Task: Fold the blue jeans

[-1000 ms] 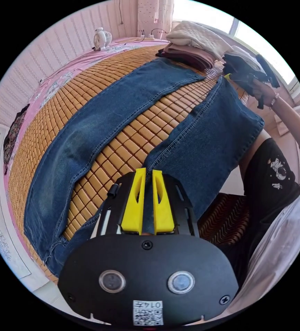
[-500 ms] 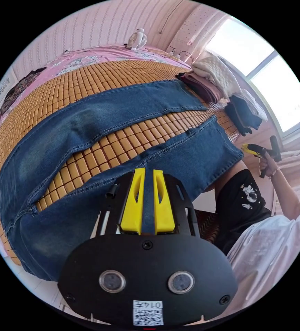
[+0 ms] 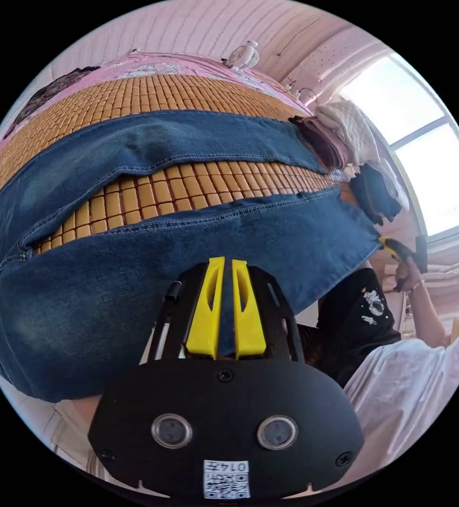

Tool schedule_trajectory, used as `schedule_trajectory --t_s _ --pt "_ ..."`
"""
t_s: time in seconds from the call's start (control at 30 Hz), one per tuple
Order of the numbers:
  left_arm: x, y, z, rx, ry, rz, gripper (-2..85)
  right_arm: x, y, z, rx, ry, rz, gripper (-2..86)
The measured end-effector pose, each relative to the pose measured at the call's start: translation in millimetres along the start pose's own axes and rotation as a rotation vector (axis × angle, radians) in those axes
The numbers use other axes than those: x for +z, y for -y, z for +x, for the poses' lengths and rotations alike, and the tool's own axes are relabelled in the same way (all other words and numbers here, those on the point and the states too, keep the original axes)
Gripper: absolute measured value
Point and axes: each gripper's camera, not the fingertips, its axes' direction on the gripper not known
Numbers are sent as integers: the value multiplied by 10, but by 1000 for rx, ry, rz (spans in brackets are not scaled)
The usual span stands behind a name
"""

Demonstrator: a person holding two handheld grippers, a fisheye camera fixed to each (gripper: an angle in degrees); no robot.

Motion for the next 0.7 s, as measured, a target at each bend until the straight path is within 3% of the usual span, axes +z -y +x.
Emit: schedule_trajectory --t_s 0.1,0.23,0.4,0.5,0.7 --pt "-672 -272 -435 -164 -18 196 41 83 -134 31 1 -59 -11 13" --pt "-1605 -1021 -1251 -504 94 482 59 92 -248 159 67 -4 17 14" --pt "-2232 -1923 -2038 -870 224 602 90 108 -370 120 53 -44 22 14" --pt "-2373 -2464 -2447 -1111 111 729 131 101 -433 65 52 -53 38 14" --pt "-2395 -2806 -2759 -1225 68 726 145 31 -519 -101 44 -42 69 13"
